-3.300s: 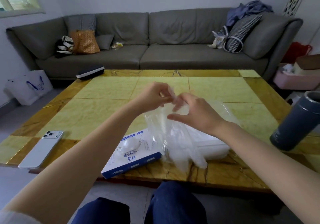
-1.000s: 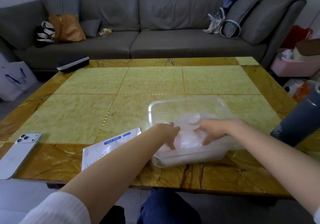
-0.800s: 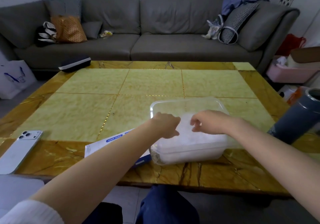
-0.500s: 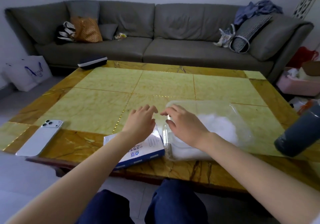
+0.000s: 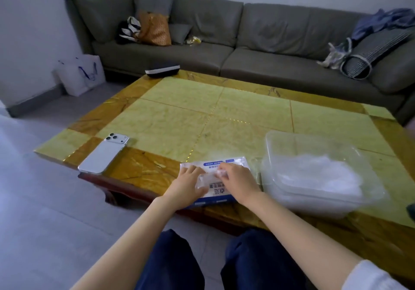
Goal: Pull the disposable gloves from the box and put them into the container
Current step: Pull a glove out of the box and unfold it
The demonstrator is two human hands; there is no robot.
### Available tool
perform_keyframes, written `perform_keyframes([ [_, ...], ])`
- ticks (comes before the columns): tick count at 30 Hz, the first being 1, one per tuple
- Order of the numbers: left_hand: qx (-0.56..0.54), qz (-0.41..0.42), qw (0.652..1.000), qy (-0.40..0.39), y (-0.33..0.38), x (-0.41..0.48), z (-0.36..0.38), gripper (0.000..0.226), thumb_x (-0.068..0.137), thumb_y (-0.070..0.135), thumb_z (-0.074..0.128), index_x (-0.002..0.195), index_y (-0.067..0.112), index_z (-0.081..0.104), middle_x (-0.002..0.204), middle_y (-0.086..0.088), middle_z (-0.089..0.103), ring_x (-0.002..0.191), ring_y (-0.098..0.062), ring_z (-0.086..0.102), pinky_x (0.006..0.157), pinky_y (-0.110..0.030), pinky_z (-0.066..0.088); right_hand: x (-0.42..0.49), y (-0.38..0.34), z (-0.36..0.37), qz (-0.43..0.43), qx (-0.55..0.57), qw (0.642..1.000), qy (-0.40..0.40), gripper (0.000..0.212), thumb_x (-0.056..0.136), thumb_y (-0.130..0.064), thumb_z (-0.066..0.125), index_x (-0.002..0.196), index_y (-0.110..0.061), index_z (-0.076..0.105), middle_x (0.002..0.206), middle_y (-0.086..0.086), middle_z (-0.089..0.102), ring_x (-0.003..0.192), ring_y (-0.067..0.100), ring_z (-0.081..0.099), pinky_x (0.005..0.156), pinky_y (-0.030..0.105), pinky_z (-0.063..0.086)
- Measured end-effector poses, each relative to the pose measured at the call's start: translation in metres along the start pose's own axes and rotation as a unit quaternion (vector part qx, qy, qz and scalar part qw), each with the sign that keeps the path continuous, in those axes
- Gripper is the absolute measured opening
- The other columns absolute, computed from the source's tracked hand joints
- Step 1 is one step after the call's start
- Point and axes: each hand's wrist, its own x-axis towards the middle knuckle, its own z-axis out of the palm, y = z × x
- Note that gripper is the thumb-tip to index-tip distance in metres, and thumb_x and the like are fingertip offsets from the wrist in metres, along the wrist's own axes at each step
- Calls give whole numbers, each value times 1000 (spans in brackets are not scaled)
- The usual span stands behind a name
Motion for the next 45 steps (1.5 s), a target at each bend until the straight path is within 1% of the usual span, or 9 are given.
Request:
perform_keyframes([
  [7,-20,6,999,28,-6,1,5,52,88,33,61,134,19,41,138,2,39,130,-17,28,102,-36,38,4,1,0,82,183,967,156,29,97,-18,50,69,-11,52,58,-7,41,55,6,39,52,14,32],
  [13,-7,-8,999,31,-6,0,7,53,88,35,60,135,20,39,137,4,38,129,-16,29,95,-40,45,10,0,-12,97,193,956,198,26,98,-21,47,74,-14,56,76,-3,55,69,3,47,59,9,35],
  [17,3,-11,999,30,-5,1,7,51,88,36,60,133,22,39,135,5,39,128,-15,29,93,-40,46,8,3,-22,95,186,954,214,24,98,-19,48,78,-14,61,86,3,58,80,15,54,69,21,37],
  [19,2,-11,1000,29,-5,1,7,51,89,36,60,133,21,40,135,5,39,128,-16,29,92,-38,45,6,2,-26,52,115,965,228,17,95,-9,51,95,-9,68,91,0,54,86,17,53,72,20,38],
  [22,-3,-11,1000,29,-5,2,8,50,89,35,60,132,20,41,134,4,39,127,-16,29,91,-36,45,3,-4,-32,-96,-22,963,252,34,81,9,59,109,-7,66,98,5,56,96,17,51,83,20,40],
  [26,-11,-16,999,28,-4,2,8,48,89,34,60,131,19,41,133,3,40,126,-17,30,94,-38,43,4,-16,-26,-224,-165,942,188,37,68,-9,80,103,-8,69,95,4,65,90,23,60,80,32,51],
  [32,-1,-24,999,26,-2,1,7,49,89,34,61,132,20,42,135,3,40,127,-18,31,97,-39,43,18,-26,-16,-124,-234,964,16,32,97,-34,48,120,-16,61,117,0,56,116,20,40,100,29,30],
  [39,7,-20,1000,18,-1,1,4,51,89,35,60,134,22,40,137,5,38,129,-16,29,92,-39,46,19,-23,-45,-60,-62,980,181,17,91,-24,58,93,-10,66,94,2,68,87,14,50,81,24,33],
  [45,22,-24,999,14,-1,1,4,52,89,36,60,135,23,39,138,5,37,130,-16,30,92,-38,47,21,-18,-89,-24,21,966,257,14,93,-16,56,90,-5,63,93,6,67,84,15,56,74,22,40],
])
